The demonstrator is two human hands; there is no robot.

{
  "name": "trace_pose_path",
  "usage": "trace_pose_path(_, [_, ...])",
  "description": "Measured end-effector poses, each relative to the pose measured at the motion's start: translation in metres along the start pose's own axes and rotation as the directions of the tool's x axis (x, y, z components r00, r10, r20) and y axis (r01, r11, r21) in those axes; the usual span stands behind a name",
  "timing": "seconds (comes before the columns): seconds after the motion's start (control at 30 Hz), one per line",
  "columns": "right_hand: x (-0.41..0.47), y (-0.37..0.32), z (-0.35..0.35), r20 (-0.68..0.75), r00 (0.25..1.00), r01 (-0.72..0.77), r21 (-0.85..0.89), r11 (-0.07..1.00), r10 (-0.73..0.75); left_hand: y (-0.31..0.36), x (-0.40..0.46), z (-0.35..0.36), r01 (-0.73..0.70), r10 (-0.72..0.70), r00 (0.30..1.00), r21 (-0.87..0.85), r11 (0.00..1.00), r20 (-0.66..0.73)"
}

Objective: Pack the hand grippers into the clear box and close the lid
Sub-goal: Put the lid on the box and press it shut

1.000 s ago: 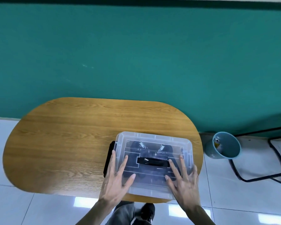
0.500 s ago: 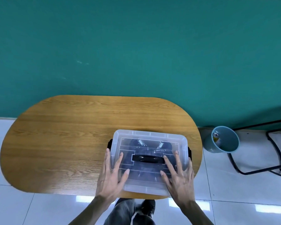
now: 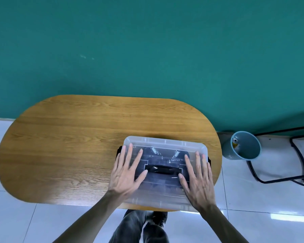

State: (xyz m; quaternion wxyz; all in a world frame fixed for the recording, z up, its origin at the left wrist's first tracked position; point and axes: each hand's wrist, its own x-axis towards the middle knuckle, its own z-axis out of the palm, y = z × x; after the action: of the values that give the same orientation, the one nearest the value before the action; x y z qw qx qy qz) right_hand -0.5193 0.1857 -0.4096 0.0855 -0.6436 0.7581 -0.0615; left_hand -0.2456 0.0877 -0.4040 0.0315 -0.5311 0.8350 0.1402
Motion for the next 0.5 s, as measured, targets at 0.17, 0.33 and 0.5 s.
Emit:
trace_pose_path(0.17, [0.0018, 0.0031, 0.0034, -0.038, 0.999, -0.031, 0.012, 0.999, 0.032, 0.0026, 0.0001, 0.0008, 0.01, -0.011, 1.0, -0.05, 0.999, -0.017])
trace_pose_path(0.33, [0.0016, 0.0012, 0.0017, -0.022, 0.999, -0.026, -0.029, 0.999, 0.026, 0.0052, 0.0012, -0.001, 0.017, -0.016, 1.0, -0.053, 0.998, 0.003])
trace_pose_path(0.5, [0.0007, -0.0006, 0.0014, -0.002, 1.0, -0.022, -0.048, 0.999, 0.022, 0.007, 0.0017, -0.0035, 0.024, -0.023, 0.999, -0.045, 0.999, 0.029])
